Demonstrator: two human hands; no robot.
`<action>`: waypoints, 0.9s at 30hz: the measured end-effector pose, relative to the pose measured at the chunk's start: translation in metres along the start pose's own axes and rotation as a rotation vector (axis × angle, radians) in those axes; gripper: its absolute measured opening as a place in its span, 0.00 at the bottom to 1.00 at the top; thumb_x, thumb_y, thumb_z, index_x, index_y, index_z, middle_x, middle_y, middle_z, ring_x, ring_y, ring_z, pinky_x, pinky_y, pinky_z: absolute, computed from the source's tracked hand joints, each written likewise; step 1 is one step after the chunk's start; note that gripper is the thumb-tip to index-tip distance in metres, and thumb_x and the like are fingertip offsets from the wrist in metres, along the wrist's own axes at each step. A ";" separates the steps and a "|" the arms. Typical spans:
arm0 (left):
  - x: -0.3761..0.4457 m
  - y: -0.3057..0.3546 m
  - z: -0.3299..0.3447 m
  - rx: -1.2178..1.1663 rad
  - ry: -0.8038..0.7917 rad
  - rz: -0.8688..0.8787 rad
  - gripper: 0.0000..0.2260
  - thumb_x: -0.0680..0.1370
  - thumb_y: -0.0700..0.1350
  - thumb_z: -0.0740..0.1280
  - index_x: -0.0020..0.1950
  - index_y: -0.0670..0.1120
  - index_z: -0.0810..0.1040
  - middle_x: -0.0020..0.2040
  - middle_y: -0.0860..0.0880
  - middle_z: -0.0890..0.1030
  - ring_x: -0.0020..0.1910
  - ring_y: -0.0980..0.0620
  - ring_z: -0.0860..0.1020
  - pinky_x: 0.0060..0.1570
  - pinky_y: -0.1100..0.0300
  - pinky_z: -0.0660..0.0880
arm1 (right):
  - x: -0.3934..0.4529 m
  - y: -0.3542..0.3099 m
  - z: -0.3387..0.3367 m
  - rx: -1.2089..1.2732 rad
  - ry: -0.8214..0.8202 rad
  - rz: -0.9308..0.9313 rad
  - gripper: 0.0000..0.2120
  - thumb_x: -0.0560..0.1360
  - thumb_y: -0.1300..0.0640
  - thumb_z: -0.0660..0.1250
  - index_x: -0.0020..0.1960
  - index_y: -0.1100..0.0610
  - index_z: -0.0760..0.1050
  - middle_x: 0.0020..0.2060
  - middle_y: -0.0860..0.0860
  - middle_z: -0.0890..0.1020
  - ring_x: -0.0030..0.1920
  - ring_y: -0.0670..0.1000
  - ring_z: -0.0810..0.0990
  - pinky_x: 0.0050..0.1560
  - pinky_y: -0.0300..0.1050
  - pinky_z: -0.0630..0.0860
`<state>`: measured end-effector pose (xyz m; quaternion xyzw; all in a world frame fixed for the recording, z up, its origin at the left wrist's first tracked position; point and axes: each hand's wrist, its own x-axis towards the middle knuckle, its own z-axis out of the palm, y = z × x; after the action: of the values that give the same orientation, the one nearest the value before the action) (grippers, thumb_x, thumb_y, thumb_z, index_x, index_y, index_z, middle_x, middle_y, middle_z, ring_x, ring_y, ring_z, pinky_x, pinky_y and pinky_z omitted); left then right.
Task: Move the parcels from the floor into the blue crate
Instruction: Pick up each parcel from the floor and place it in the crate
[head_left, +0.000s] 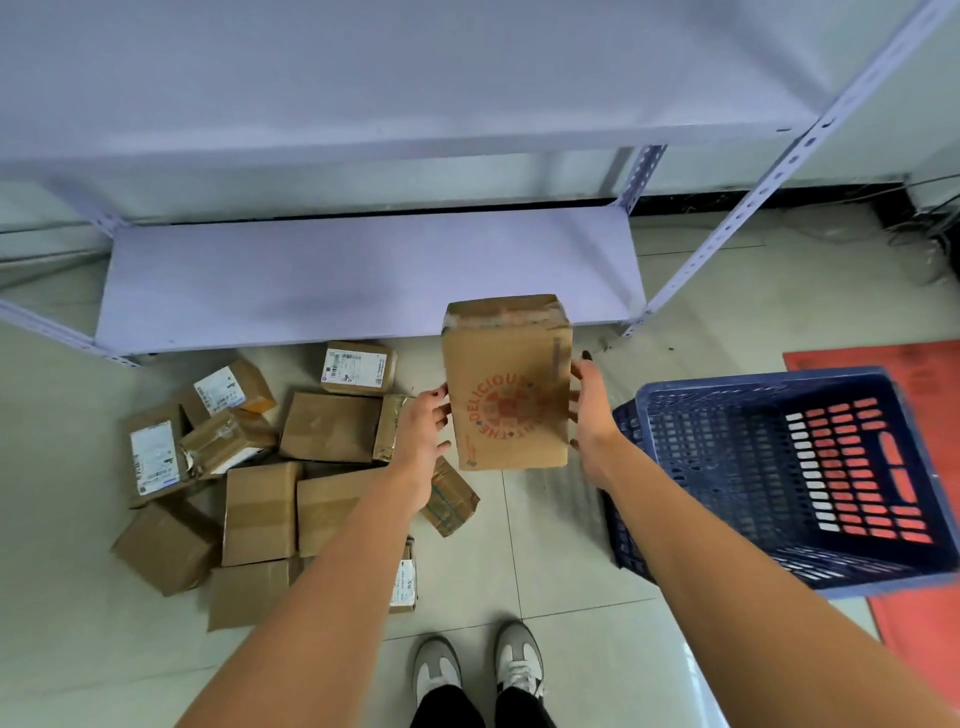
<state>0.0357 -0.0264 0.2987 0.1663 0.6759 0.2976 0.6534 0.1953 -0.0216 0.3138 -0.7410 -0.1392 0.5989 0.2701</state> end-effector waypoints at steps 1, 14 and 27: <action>-0.002 -0.001 0.000 -0.028 -0.007 -0.013 0.13 0.81 0.46 0.52 0.52 0.46 0.75 0.55 0.46 0.78 0.62 0.48 0.73 0.67 0.48 0.67 | -0.002 0.000 -0.005 0.007 -0.007 -0.015 0.29 0.76 0.35 0.47 0.72 0.48 0.63 0.68 0.50 0.68 0.67 0.52 0.67 0.69 0.51 0.61; 0.000 -0.027 -0.002 -0.148 -0.109 -0.055 0.11 0.79 0.55 0.59 0.53 0.49 0.73 0.55 0.44 0.76 0.61 0.47 0.73 0.69 0.54 0.66 | 0.009 0.022 -0.028 -0.058 -0.111 -0.066 0.25 0.76 0.42 0.57 0.69 0.52 0.61 0.61 0.51 0.73 0.52 0.47 0.74 0.50 0.43 0.70; -0.048 -0.062 0.109 -0.073 -0.034 0.125 0.05 0.78 0.47 0.62 0.49 0.47 0.69 0.50 0.47 0.76 0.54 0.49 0.76 0.63 0.52 0.71 | 0.030 0.038 -0.146 0.171 -0.117 -0.064 0.22 0.74 0.54 0.67 0.63 0.50 0.61 0.62 0.56 0.76 0.53 0.55 0.79 0.48 0.48 0.77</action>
<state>0.1570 -0.0832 0.3010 0.1892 0.6415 0.3594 0.6507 0.3390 -0.0709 0.2880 -0.6743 -0.1269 0.6417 0.3427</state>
